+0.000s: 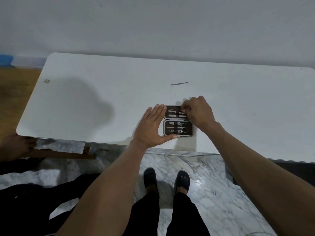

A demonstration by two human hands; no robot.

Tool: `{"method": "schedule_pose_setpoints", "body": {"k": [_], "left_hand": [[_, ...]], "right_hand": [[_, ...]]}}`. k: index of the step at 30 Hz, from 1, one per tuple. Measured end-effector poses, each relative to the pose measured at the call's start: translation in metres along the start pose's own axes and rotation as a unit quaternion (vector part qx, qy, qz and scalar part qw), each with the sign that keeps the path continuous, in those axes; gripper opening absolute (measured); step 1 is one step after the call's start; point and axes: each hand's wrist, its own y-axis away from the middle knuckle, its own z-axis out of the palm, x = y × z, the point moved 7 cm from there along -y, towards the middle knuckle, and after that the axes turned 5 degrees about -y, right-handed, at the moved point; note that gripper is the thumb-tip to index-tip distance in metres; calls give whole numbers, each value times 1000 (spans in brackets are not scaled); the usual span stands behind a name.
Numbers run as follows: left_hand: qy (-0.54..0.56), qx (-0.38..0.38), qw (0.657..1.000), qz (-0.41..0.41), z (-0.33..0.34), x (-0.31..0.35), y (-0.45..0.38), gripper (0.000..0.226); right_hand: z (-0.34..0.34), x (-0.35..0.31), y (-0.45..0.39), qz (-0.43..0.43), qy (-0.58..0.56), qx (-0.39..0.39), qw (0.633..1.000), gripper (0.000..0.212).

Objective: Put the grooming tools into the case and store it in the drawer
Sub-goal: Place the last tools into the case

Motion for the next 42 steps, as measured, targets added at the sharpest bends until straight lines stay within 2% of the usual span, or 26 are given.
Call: {"method": "schedule_pose_setpoints", "body": {"k": [5, 10, 14, 25, 32, 37, 42], "left_hand": [[4, 1, 1000, -3, -1, 1, 1, 118], [0, 1, 1000, -1, -1, 1, 0, 118], [4, 3, 1000, -1, -1, 0, 0, 117], [-10, -25, 1000, -3, 4, -4, -3, 123], [0, -40, 999, -5, 3, -4, -4, 120], [-7, -43, 999, -2, 2, -3, -4, 120], [-13, -28, 1000, -1, 2, -3, -4, 122]], "right_hand": [[-3, 4, -5, -2, -18, -4, 1000, 15], [-19, 14, -21, 32, -70, 74, 994, 12], [-24, 21, -43, 79, -95, 126, 984, 17], [-19, 35, -85, 141, -118, 156, 971, 22], [-17, 34, -98, 149, -73, 143, 976, 15], [-13, 25, -102, 121, 5, 82, 989, 22], [-12, 31, -94, 97, -74, 56, 991, 16]]}}
